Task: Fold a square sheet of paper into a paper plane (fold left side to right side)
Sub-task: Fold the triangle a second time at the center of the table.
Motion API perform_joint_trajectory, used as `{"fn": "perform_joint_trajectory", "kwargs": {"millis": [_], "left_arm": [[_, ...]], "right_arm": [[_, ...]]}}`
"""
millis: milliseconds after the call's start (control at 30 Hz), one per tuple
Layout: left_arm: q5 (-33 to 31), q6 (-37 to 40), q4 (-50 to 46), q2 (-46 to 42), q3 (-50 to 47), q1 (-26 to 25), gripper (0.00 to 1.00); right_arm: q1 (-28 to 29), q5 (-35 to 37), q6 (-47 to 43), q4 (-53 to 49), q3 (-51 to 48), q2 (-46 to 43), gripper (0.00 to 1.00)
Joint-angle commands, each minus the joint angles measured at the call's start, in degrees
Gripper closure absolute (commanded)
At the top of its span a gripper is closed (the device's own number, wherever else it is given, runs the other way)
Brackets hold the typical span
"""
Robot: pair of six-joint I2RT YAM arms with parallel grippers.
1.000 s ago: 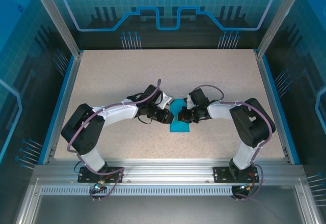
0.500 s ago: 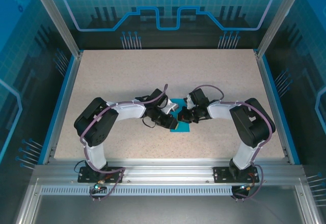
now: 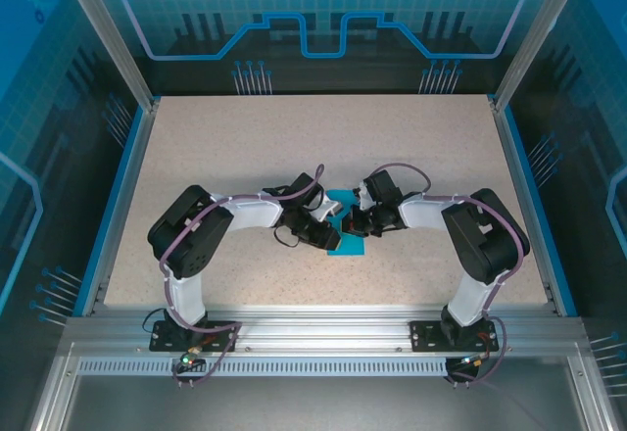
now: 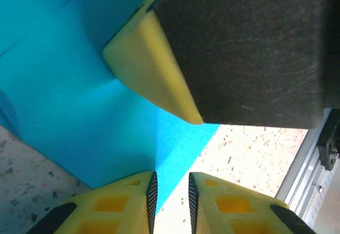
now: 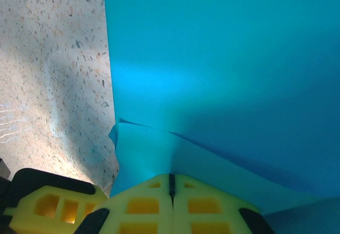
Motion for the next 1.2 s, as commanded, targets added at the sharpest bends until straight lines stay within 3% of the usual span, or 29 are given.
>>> {"fn": "perform_joint_trajectory", "kwargs": {"millis": [0,633,1167], "left_arm": [[-1.9,1.0,-1.3,0.1,-0.9,-0.1,0.75],[1.0,3.7,-3.0,-1.5,-3.6,-1.5,0.77],[-1.6,3.8,-4.8,-5.2,-7.2,-1.8,0.83]], "right_arm": [[0.8,2.8,-1.2,-6.0,-0.6,0.5,1.0],[0.7,3.7,-1.9,-8.2,0.6,0.8,1.0],[0.7,3.7,-2.0,-8.8,1.3,1.2,1.0]]}}
